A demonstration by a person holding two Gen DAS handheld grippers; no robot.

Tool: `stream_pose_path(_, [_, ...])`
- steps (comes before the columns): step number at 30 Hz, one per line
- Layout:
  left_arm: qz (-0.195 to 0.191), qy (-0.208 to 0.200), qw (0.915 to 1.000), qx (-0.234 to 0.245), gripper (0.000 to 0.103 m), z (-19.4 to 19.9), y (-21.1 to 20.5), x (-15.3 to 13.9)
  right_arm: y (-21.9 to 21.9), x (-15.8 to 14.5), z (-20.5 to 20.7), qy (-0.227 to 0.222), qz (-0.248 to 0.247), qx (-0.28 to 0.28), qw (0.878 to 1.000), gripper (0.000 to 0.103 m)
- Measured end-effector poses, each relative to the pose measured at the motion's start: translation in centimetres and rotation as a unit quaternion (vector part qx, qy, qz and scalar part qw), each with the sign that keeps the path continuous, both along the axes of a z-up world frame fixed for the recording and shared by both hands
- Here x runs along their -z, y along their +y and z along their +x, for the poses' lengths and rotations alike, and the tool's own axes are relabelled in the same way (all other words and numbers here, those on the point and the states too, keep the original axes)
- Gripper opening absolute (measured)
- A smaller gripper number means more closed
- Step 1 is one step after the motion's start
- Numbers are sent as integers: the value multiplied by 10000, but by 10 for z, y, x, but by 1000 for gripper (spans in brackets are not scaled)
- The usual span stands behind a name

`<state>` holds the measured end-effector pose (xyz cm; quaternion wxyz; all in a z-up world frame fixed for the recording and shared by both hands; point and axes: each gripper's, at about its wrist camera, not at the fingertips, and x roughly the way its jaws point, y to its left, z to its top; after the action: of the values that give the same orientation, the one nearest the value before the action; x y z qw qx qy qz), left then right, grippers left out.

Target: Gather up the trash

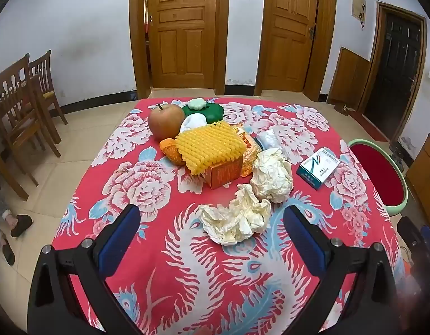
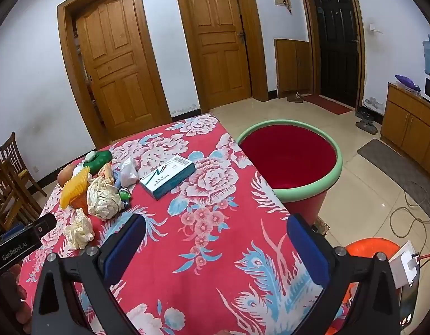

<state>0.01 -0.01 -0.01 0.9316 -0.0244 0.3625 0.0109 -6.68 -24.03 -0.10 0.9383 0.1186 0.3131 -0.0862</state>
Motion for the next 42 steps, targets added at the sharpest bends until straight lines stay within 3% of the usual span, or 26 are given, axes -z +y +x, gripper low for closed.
stream_pose_path(42, [-54,8,10000,-12,101,0,1,2,-1,3,-1,25,30,24,10000,103])
